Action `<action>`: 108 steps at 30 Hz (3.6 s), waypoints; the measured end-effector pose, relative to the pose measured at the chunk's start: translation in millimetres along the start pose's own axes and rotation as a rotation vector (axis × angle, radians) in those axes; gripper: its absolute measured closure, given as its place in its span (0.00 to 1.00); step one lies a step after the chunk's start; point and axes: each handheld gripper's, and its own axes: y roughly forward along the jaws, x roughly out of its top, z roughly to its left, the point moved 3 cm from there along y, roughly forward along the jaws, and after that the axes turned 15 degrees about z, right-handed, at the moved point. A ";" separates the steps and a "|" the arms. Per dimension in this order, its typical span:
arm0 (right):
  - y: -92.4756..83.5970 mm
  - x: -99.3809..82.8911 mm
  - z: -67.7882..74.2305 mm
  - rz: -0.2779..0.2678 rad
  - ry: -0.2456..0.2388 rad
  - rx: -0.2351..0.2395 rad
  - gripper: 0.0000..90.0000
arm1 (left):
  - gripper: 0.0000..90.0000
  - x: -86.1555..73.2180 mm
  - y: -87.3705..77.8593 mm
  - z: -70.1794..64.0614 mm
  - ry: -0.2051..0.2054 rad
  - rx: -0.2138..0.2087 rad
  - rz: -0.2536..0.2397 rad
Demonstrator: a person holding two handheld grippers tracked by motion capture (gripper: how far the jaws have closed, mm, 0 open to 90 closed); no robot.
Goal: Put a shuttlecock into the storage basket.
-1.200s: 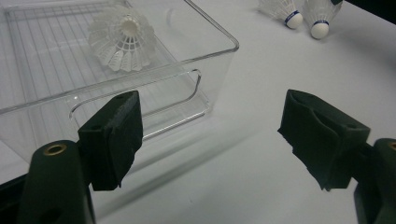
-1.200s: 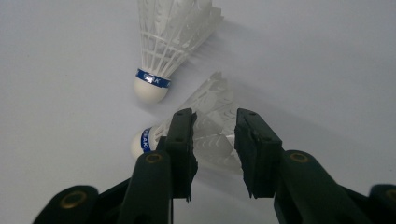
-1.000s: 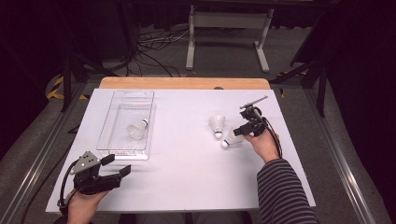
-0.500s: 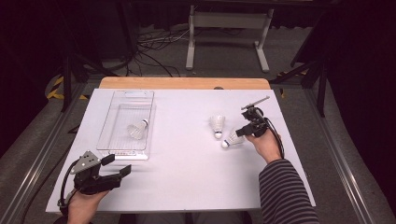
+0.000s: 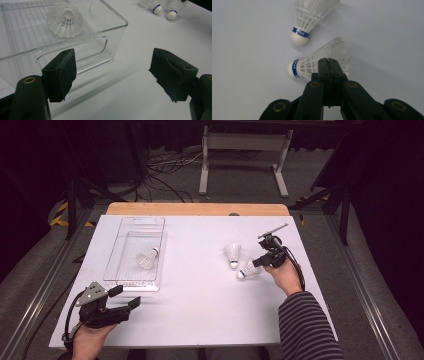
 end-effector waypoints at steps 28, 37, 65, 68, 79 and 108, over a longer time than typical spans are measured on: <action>-21.0 -9.0 15.2 -0.064 -0.060 0.060 1.00 | 0.25 0.1 0.3 -1.6 0.015 0.005 0.005; -25.1 -12.1 21.1 -0.075 -0.077 0.064 1.00 | 0.25 -0.1 0.2 -2.3 0.017 0.002 0.009; -31.3 -15.5 43.2 -0.097 -0.149 0.103 1.00 | 0.25 -0.1 0.4 -2.8 0.017 -0.005 0.013; -31.9 -15.8 46.2 -0.100 -0.155 0.109 1.00 | 0.25 -0.1 0.3 -2.9 0.017 -0.005 0.012; -31.1 -16.6 54.3 -0.105 -0.180 0.125 1.00 | 0.25 -0.1 0.6 -3.1 0.019 -0.003 0.011; -24.0 -14.6 78.0 -0.100 -0.238 0.171 1.00 | 0.25 0.0 1.1 -2.8 0.020 -0.008 0.018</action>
